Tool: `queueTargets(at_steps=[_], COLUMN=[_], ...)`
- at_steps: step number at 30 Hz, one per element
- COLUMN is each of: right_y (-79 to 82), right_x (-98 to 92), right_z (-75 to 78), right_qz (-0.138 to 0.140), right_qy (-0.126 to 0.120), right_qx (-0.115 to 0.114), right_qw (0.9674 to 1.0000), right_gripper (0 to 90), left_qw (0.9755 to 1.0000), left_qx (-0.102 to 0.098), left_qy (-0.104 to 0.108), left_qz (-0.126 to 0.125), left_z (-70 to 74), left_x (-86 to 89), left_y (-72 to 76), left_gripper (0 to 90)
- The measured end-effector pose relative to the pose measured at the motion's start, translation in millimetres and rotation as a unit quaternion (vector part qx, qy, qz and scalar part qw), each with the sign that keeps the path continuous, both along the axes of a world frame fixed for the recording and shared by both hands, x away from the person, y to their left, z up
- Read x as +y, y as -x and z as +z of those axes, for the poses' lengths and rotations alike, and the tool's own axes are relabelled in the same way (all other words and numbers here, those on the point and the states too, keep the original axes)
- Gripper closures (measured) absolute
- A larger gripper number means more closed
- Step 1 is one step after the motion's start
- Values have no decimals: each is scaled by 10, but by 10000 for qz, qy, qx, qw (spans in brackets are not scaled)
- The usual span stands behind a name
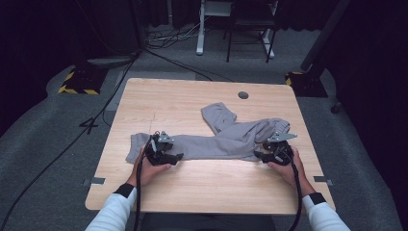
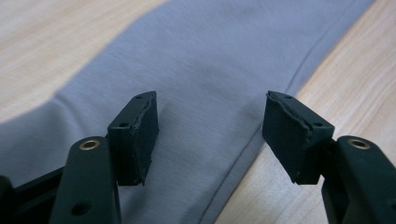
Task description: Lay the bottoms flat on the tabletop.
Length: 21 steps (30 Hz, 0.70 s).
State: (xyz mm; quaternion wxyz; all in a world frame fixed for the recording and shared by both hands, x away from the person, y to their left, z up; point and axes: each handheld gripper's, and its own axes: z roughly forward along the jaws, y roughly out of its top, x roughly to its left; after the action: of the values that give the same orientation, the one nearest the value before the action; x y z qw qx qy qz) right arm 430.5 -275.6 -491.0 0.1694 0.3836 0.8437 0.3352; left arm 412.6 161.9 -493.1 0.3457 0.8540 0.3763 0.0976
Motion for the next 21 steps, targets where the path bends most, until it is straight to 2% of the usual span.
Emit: queueTargets(at_steps=[3, 5, 7, 8, 9, 10, 12, 16, 17, 18, 21], right_y=[0, 1, 4, 5, 7, 7, 5, 13, 23, 38, 74], right_x=[-5, -5, -10, -18, -30, -53, -101, -176, -185, -180, -142], right_z=[0, 4, 10, 14, 19, 23, 45, 145, 192, 238, 399], right_qz=[19, 30, 8, 1, -27, -85, -193, -326, -322, -304, -172], right_qy=[14, 92, 188, 246, 269, 296, 306, 73, -42, -119, -327], right_qx=[-80, -147, -190, -210, -214, -242, -290, -449, -507, -559, -755], right_qw=[10000, 9998, 9996, 9995, 9994, 9992, 9989, 9984, 9982, 9979, 9965], right_gripper=[660, 745, 797, 817, 830, 838, 846, 850, 850, 850, 850], left_qw=[10000, 9998, 9994, 9993, 9989, 9981, 9961, 9903, 9881, 9869, 9821], left_qx=[-31, -151, -249, -238, -222, -211, -233, -60, -6, 39, 68], left_qy=[-37, -40, -105, -46, 1, -63, -158, 10, 56, 73, 124], left_qz=[-87, -128, -237, -294, -418, -567, -841, -1387, -1535, -1609, -1880], left_z=[3, -19, -32, -37, -37, -29, -22, -12, -9, -7, -8], left_x=[-37, -89, -174, -228, -303, -376, -517, -830, -893, -939, -1113], left_y=[31, 96, 188, 241, 310, 371, 479, 715, 764, 801, 927], left_gripper=[354, 355, 344, 335, 335, 335, 334, 325, 318, 312, 311])
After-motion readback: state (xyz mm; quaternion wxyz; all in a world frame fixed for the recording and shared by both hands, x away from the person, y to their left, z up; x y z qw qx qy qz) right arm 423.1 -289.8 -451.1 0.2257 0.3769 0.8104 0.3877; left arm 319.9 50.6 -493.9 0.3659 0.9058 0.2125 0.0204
